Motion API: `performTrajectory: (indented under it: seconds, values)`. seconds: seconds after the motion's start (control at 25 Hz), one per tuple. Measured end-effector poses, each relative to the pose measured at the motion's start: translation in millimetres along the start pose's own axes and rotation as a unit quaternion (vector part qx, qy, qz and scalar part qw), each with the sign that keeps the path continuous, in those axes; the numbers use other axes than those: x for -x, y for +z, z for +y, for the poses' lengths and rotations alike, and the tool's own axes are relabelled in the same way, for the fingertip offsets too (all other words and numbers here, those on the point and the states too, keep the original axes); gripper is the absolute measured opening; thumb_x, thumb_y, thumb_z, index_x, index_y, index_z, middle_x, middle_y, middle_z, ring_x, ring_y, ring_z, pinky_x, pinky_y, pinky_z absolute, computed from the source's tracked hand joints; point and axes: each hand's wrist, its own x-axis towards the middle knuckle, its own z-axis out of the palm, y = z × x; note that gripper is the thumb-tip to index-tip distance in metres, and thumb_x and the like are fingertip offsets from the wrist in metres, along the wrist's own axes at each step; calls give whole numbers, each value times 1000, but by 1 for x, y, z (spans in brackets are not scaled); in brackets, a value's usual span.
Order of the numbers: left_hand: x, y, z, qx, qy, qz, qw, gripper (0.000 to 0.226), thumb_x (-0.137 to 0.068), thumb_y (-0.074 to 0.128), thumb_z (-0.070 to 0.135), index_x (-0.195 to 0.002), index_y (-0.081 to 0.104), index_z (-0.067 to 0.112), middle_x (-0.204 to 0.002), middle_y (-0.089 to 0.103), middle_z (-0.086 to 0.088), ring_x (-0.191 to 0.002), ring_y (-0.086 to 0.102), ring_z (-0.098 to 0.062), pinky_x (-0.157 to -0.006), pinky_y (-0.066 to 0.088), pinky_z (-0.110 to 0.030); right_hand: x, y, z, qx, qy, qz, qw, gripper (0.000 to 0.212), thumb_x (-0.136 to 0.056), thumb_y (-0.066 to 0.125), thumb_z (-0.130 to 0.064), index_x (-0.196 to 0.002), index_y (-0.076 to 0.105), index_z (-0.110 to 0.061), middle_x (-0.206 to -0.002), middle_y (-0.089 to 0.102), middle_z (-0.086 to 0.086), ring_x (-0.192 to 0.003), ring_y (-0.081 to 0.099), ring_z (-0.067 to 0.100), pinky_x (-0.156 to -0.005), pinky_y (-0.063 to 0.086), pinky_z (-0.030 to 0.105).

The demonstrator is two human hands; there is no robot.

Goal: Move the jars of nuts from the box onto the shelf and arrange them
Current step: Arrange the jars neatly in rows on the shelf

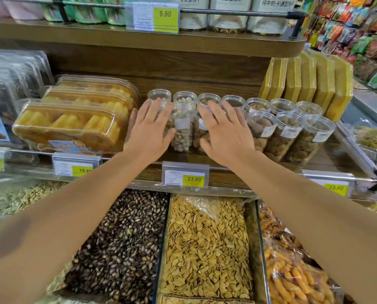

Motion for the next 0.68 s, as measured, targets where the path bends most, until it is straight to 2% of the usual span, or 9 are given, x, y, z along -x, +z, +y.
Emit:
performTrajectory:
  seconds: [0.12,0.24,0.56,0.68]
  values:
    - [-16,5,7,11,5,-4,1000,57,-97,39,45,-150,23,31,-158,21,-6,-147,10,-27,-116,11,-56,-23,7,-5,0,16,-10,1000,69,-95,41,-47,-153,8,-29,-161,15,2,-148,6,30,-119,6,48]
    - [-26,11,7,3,16,5,1000,53,-97,35,49,-147,28,36,-156,27,-4,-146,13,-27,-114,9,-61,-30,16,-8,17,23,-16,999,62,-97,36,-50,-152,13,-32,-160,19,1,-147,13,30,-119,8,49]
    - [-28,18,7,15,36,55,998,43,-97,41,43,-137,49,31,-148,43,-4,-139,28,-32,-110,14,-65,-31,24,-8,29,29,20,999,55,-97,37,-45,-149,23,-33,-153,33,1,-142,26,29,-116,16,48]
    - [-26,15,8,14,33,44,998,43,-98,40,44,-138,47,32,-150,40,-3,-140,26,-31,-110,14,-65,-31,21,-8,27,27,6,999,59,-96,38,-48,-150,20,-33,-154,31,1,-143,25,30,-116,16,48]
